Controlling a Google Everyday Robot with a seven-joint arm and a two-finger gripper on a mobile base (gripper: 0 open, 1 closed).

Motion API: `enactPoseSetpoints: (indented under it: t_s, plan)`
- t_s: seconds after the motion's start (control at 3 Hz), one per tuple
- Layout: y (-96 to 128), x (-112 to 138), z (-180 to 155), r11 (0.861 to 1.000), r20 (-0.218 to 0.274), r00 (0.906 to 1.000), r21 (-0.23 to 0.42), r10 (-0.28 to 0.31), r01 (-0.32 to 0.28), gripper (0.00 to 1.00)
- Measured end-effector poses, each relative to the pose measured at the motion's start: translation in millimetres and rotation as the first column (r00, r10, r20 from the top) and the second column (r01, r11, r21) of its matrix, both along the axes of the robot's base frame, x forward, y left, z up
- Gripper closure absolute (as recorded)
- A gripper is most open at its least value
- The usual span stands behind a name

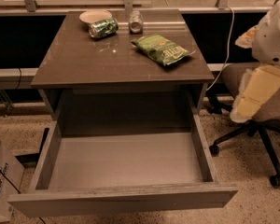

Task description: Place green jalapeno chip bag into top drawer

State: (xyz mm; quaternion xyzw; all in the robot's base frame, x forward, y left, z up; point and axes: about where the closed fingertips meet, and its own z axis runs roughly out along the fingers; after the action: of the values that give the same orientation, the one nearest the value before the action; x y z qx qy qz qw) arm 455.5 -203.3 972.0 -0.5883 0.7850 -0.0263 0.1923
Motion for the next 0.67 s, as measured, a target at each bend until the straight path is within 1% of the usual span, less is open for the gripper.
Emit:
enactPoseSetpoints:
  t_s: [0.33, 0.67]
  plan:
    - [25.0, 40.4, -9.3, 0.998, 0.069, 0.9976, 0.055, 0.001, -0.005, 0.0]
    - [46.8, 89.4, -9.4, 0.991, 0.152, 0.988, 0.129, 0.025, -0.045, 0.0]
